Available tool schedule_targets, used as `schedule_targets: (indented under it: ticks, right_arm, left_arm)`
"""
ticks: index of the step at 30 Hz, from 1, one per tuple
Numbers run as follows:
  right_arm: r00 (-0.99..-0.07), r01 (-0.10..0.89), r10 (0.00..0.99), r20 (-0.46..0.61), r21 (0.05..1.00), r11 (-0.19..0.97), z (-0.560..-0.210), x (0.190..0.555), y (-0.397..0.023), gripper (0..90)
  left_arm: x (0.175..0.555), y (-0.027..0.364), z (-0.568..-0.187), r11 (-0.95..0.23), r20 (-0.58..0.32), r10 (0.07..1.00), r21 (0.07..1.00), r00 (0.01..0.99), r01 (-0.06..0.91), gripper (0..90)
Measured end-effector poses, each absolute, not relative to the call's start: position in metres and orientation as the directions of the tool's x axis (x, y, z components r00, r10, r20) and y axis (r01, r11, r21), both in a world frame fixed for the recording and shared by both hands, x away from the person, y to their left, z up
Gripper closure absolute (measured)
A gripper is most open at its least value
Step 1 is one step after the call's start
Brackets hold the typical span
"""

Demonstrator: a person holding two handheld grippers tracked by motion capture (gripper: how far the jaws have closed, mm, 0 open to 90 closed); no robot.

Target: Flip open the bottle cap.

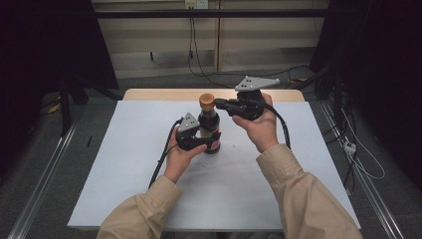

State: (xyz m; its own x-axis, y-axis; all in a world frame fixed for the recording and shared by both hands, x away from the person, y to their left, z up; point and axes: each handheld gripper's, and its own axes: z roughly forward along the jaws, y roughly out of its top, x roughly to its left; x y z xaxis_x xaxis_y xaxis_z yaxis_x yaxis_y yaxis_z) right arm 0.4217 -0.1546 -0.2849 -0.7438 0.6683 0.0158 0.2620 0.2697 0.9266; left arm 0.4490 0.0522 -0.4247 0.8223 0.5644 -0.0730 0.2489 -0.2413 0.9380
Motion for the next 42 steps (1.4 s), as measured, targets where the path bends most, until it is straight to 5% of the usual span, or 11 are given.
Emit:
schedule_targets:
  ticks: [16,17,20,24,42]
  right_arm:
    - [-0.742,0.267,0.670,0.027,0.928,0.258,-0.283,0.421,-0.156,90.0]
    - [-0.765,0.220,0.636,0.097,0.968,0.117,-0.271,0.419,-0.157,90.0]
    - [-0.768,0.163,0.640,0.004,0.968,0.189,-0.248,0.415,-0.146,90.0]
    - [-0.747,0.142,0.662,-0.057,0.959,0.243,-0.228,0.412,-0.135,90.0]
    - [-0.732,0.247,0.681,0.002,0.933,0.262,-0.269,0.413,-0.171,90.0]
  left_arm:
    - [0.449,0.050,-0.426,-0.227,-0.082,0.565,0.941,0.821,0.250,31.7]
    - [0.448,0.048,-0.426,-0.248,-0.057,0.570,0.939,0.820,0.238,31.7]
    - [0.442,0.039,-0.424,-0.268,-0.007,0.586,0.942,0.810,0.202,31.6]
    - [0.446,0.049,-0.426,-0.224,-0.073,0.580,0.943,0.811,0.245,31.3]
    - [0.446,0.046,-0.426,-0.237,-0.056,0.577,0.943,0.815,0.233,30.8]
